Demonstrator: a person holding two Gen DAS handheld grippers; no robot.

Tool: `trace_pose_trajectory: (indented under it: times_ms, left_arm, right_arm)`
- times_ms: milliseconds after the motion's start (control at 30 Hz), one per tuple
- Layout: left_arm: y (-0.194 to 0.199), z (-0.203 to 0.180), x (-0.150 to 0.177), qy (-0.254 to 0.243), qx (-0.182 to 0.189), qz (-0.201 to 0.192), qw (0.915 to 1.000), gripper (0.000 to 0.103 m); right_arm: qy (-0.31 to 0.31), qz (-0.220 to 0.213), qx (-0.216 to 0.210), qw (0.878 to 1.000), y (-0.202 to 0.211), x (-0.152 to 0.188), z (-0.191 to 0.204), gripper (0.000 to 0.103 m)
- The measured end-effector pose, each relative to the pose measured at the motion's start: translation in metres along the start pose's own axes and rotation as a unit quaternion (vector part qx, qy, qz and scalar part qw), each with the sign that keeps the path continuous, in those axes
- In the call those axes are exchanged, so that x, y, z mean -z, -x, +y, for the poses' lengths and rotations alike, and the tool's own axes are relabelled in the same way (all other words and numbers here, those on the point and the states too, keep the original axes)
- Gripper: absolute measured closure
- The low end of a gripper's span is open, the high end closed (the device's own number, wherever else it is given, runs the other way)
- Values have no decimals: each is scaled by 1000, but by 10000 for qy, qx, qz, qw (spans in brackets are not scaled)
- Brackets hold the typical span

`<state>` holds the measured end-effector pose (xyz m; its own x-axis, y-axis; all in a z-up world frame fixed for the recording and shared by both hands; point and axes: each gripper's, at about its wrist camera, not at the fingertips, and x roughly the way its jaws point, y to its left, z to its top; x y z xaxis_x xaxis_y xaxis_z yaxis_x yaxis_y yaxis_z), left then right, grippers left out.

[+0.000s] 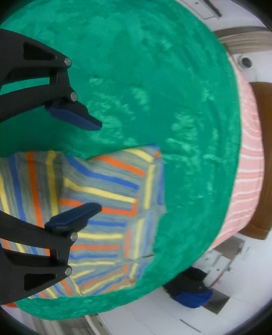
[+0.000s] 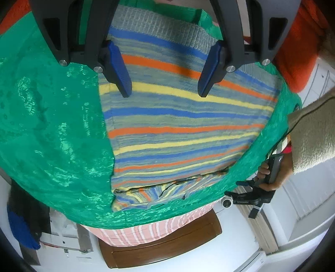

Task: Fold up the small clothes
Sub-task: 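Grasp the other sleeve with the left gripper and fold it across the body, then grasp the sweater side edge with the left gripper and fold it inward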

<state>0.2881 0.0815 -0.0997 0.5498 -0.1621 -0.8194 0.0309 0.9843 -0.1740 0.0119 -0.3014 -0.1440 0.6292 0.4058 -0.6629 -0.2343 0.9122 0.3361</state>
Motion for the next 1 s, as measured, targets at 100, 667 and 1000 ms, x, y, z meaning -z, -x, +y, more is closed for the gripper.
trace_pose_trajectory:
  times_ms: [100,667,1000]
  left_arm:
    - [-15,-2,9,83,194,95,9997,34]
    - [0,14,17,239,-434,-37,9988,38]
    - [6,6,49,-421,-247,16,9988,32]
  right_arm:
    - [-26,26,18,10000,-1,1,0,38]
    - [-119,67,12,9999,-4,1,-6,38]
    - [-113,59,36,9999,-5,0,-4,38]
